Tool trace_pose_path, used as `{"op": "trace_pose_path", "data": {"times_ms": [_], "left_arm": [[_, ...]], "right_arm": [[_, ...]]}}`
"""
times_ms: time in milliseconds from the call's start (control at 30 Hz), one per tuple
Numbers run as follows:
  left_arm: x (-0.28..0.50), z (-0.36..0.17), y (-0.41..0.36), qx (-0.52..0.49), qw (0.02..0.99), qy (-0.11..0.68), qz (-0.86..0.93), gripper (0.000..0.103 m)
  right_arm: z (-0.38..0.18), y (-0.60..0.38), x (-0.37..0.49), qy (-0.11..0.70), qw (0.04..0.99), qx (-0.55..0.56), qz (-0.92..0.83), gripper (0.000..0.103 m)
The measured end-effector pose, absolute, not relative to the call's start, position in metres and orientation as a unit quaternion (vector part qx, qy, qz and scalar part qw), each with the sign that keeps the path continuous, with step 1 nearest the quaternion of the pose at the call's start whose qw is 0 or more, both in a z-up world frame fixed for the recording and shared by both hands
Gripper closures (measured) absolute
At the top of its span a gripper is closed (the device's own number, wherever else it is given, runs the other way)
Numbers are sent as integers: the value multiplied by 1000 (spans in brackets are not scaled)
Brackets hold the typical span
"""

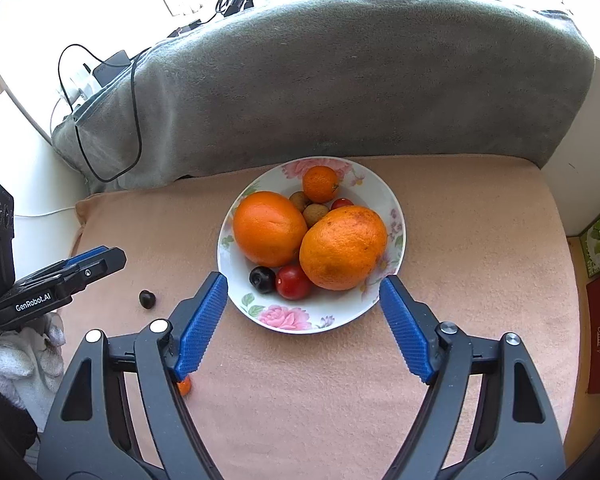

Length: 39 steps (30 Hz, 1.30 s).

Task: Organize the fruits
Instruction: 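Move both grippers back toward the remaining mandarin and dark cherry, then grasp the dark cherry with the left gripper while the right gripper grasps the mandarin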

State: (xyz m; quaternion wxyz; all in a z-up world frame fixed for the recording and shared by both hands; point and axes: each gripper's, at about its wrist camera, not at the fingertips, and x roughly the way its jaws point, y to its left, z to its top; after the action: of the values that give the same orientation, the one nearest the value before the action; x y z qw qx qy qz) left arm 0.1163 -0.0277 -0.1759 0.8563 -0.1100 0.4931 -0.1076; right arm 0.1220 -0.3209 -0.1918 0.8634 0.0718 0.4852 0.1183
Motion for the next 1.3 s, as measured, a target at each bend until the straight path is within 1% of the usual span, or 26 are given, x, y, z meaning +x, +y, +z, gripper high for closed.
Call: {"op": "trace_pose_path", "data": {"times_ms": [267,400,567,700,733,833,933,1067,1167,1300], "left_arm": [[98,-195,10,-113,851,507,-82,35],[89,-205,15,-114,844,518,-76,35],[81,-215,15,-105,840,527,-77,38],[81,-224,11,-101,834,536,-84,46],[81,-226,11,-103,831,539,-87,49],[81,-232,9,-107,827,544,-93,51],[83,-236,6,-117,822,548,-99,59],[87,-240,6,-122,819,551,-104,60],[92,-244,3,-121,816,555,-104,60],[98,-247,0,-118,814,559,-103,60]], "right_arm": [[-203,-291,100,491,858,23,149,22],[-210,-271,88,495,855,-14,152,22],[-223,-248,76,514,841,-54,159,22],[-230,-237,65,523,829,-41,193,22],[-233,-232,62,526,826,-42,200,22],[-240,-220,56,534,814,-40,224,22],[-247,-207,49,544,802,-43,242,22],[-256,-193,45,553,790,-50,259,28],[-263,-186,46,560,784,-54,264,29],[-270,-180,51,567,778,-49,267,35]]}}
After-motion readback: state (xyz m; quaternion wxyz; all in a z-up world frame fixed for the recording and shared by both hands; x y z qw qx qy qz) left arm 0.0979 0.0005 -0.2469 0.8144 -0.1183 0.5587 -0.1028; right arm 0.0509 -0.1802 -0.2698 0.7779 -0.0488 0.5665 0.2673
